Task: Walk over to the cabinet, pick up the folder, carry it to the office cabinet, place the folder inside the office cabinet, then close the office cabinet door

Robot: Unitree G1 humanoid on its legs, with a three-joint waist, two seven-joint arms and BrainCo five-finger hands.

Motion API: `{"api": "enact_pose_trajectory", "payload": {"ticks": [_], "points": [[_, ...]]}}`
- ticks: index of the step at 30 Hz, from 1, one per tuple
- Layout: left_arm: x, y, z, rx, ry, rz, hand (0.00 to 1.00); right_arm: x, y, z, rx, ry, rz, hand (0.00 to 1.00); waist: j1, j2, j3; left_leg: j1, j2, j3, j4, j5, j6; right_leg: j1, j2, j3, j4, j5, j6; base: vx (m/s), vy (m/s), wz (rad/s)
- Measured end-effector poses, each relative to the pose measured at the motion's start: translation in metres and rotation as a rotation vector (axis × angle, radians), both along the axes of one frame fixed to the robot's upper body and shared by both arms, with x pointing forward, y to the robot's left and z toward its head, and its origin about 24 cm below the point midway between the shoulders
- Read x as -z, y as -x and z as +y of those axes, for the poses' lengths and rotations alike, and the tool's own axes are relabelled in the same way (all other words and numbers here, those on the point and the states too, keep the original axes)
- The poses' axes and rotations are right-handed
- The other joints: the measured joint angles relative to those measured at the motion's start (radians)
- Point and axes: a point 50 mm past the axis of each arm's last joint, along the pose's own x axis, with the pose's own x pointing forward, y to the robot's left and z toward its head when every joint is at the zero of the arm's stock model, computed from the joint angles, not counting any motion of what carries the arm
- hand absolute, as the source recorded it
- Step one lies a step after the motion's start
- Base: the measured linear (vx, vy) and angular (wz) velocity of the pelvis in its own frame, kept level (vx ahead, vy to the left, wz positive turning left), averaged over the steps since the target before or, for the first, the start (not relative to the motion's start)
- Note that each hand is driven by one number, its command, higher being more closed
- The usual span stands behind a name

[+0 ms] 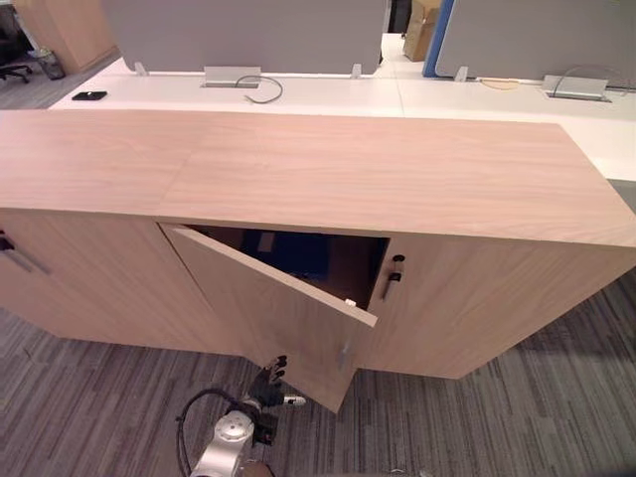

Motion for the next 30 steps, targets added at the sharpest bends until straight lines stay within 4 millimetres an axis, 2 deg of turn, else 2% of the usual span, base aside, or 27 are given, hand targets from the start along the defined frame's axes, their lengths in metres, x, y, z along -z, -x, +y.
{"api": "enact_pose_trajectory", "payload": {"ticks": [1,2,3,10,15,23,30], "points": [[-0.001,0.002,0.006,-0.039,-0.008,-0.005,0.0,0.0,0.0,0.0,0.001,0.002,0.003,0.0,0.003,-0.008,-0.006,0.039,-0.032,-0.047,-0.066,0.05,-0.029,-0.017,0.0,0.027,-0.001,0.008,0.001,-0.03,0.183,-0.55],[-0.001,0.003,0.008,-0.051,-0.013,-0.006,0.0,0.0,0.002,0.002,0.003,-0.001,0.006,0.0,0.001,-0.013,-0.01,0.05,-0.037,-0.043,-0.089,0.057,-0.025,-0.018,0.002,0.029,-0.012,0.015,-0.007,-0.01,0.124,-0.44],[-0.003,0.002,0.013,-0.078,-0.031,-0.018,0.0,0.001,0.004,0.005,0.005,-0.008,0.01,0.0,0.002,-0.021,-0.016,0.055,-0.045,-0.026,-0.107,0.064,-0.021,-0.018,0.0,0.041,-0.041,0.034,0.002,0.04,0.053,-0.25],[-0.015,-0.008,0.027,-0.184,-0.071,-0.103,0.0,0.0,0.005,0.006,-0.072,0.017,0.01,0.0,-0.016,-0.017,-0.056,0.126,-0.061,0.048,-0.222,0.104,-0.014,-0.004,0.019,0.103,-0.16,0.1,0.001,0.04,0.025,-0.29],[-0.019,-0.014,0.02,-0.185,-0.042,-0.133,0.0,0.0,0.005,0.007,-0.142,0.031,0.025,0.0,-0.03,-0.018,-0.081,0.159,-0.059,0.079,-0.262,0.11,-0.018,0.005,0.033,0.129,-0.199,0.116,-0.01,0.02,-0.002,-0.19],[-0.027,-0.026,0.025,-0.245,-0.035,-0.168,0.0,0.0,0.005,0.004,-0.185,0.044,0.035,0.0,-0.035,-0.019,-0.091,0.193,-0.059,0.114,-0.279,0.11,-0.019,0.027,0.043,0.161,-0.243,0.144,-0.02,-0.02,0.007,-0.13],[-0.041,-0.043,0.05,-0.37,-0.057,-0.23,0.0,0.0,0.007,0.005,-0.221,0.046,0.047,0.0,-0.046,-0.022,-0.1,0.211,-0.06,0.14,-0.283,0.11,-0.019,0.029,0.045,0.186,-0.26,0.163,-0.025,-0.06,0.016,-0.12]]}}
